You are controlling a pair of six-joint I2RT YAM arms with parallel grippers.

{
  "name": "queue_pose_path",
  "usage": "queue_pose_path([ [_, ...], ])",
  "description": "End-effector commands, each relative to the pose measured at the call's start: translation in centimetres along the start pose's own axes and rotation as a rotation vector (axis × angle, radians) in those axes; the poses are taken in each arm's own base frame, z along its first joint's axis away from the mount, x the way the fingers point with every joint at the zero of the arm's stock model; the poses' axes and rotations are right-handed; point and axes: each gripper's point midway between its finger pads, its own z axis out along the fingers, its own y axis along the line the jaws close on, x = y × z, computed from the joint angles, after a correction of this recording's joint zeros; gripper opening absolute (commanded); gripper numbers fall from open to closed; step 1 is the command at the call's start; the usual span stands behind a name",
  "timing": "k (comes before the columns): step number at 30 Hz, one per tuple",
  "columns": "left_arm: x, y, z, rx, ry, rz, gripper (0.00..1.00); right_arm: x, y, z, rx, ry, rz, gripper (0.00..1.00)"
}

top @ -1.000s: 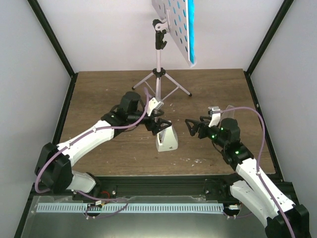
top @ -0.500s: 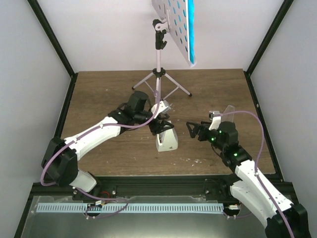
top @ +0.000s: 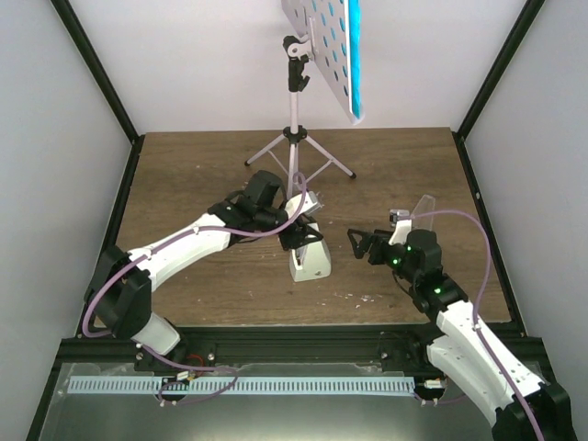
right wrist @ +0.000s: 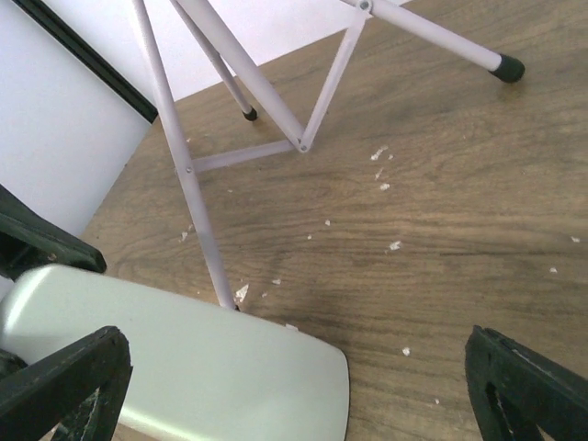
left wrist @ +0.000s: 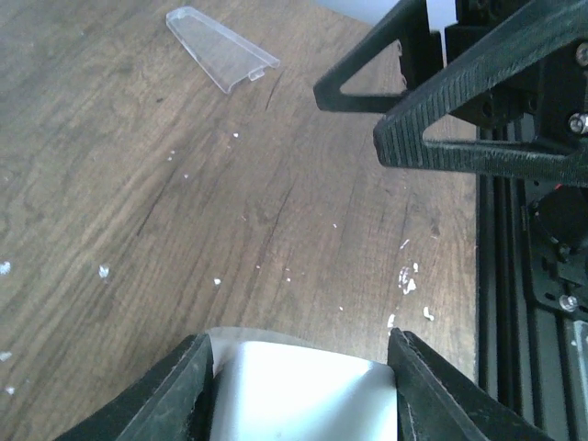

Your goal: Pack up the instrument practice props

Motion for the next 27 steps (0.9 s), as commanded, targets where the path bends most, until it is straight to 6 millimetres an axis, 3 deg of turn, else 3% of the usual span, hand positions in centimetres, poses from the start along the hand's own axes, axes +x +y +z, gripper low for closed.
queue_pose_path([
  [1,1.2,-0.3,0.6,0.004,0.042,-0.020,0.44,1.1,-1.1,-0.5,0.041,0.017,0.042,1.00],
  [6,1.8,-0.3,0.8,-0.094,0.080,-0.031,0.36,1.3,-1.5,-1.2,0.052,-0.005,0.049,1.00],
  [9,2.3,0.0,0.4,-0.256,0.124,-0.042,0.35,1.5,-1.4,-1.1,0.041,-0.003,0.048,1.00],
  [14,2.8,1.2,-2.2,-0.566,0.109,-0.224,0.37,2.7,-0.6,-0.4,-0.007,0.079,0.049,1.00],
  [17,3.3,0.7,-3.2,-0.660,0.093,-0.286,0.39,3.5,-0.5,-0.1,-0.026,0.116,0.071,1.00],
  [24,4.8,-0.5,-2.9,-0.626,0.102,-0.419,0.44,5.1,-0.3,0.0,-0.065,0.156,0.120,1.00],
  [27,4.4,-0.8,-3.1,-0.615,0.094,-0.426,0.57,5.2,-0.4,0.1,-0.062,0.161,0.119,1.00],
])
